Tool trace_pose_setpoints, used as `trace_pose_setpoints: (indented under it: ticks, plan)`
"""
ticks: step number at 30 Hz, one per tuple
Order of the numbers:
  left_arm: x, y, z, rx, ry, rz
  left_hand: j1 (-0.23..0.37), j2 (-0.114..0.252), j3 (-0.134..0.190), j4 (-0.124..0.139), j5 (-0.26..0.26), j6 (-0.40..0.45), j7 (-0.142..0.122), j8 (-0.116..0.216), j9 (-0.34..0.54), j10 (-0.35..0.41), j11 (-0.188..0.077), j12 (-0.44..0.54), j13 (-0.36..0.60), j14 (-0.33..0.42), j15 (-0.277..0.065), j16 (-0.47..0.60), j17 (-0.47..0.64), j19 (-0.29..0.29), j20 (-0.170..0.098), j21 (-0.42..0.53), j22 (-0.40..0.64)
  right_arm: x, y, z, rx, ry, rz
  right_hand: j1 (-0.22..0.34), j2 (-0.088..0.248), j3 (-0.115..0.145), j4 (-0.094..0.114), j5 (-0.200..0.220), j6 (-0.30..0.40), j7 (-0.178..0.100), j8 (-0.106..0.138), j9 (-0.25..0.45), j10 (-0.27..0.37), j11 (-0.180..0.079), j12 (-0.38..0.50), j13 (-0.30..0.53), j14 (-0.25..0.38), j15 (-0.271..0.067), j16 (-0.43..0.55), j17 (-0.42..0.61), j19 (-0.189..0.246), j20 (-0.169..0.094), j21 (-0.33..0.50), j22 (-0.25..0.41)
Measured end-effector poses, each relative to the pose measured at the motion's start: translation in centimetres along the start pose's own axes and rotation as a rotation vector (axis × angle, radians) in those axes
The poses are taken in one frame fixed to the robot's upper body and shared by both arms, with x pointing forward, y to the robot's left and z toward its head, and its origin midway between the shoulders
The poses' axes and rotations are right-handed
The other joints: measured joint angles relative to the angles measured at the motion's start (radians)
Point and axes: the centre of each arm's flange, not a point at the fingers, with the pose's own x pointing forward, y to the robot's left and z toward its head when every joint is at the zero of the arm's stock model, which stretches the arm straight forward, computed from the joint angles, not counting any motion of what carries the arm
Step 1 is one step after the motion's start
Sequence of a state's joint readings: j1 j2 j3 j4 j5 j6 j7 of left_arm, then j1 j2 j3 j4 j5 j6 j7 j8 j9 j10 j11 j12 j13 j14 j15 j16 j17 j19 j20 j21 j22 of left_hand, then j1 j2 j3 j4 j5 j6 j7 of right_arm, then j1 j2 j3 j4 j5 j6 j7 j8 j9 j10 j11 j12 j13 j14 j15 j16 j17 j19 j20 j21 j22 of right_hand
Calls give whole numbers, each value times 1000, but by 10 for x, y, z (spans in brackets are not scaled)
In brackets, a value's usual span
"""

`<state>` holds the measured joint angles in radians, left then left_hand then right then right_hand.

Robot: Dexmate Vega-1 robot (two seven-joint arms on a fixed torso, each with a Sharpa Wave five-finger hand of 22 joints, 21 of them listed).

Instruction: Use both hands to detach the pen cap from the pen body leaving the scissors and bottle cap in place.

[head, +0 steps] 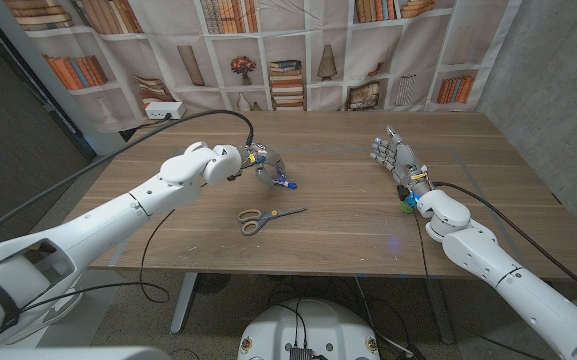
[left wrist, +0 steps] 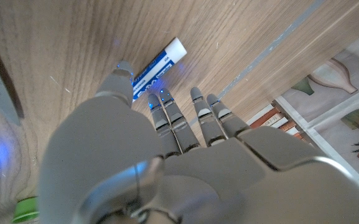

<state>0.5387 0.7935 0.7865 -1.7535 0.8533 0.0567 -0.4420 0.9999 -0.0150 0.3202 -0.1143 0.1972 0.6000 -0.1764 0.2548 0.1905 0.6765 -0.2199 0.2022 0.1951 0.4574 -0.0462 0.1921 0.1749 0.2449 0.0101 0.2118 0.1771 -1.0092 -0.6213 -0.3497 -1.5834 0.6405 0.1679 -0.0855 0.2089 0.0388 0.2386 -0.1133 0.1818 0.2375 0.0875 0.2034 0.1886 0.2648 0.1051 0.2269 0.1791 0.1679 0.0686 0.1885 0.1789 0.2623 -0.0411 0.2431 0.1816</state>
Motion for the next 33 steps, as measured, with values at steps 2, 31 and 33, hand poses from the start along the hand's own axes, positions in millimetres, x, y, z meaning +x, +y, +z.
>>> trace_pose_setpoints:
  ticks: [2, 31, 33]
  plan:
    - [1, -1, 1, -2, 1, -1, 0, 0, 0, 0, 0, 7, 7, 0, 0, 0, 0, -1, 0, 0, 0, 0, 0, 1, 1, 0, 0, 0, 0, -1, 1, 2, 0, 0, 0, 0, 0, 0, 0, 0, 0, 0, 0, 0, 0, 0, 0, 0, 0, 0, 0, 0, 0, 0]
    - [7, -10, 11, 2, 26, -1, 42, 10, 9, -9, 0, 4, 53, -17, 3, 58, 3, 2, -7, 42, -2, -2, -3, 32, -15, 0, 0, 3, -2, -4, 5, 17, 9, 0, 0, 0, 0, 0, 5, -5, -4, 0, 0, 0, -7, 0, 0, 0, 0, 0, 0, 0, -9, 0]
    - [8, -11, 12, -1, 28, -1, 43, 10, 9, -9, 0, 19, 53, -17, 3, 70, 2, 2, -7, 49, -2, -2, -3, 41, -11, 0, 0, 3, -2, -4, 5, 18, 9, 0, 0, 0, 0, 0, 5, -5, -4, 0, 2, -2, -7, 0, -1, -1, 0, 0, 0, 0, -9, 0]
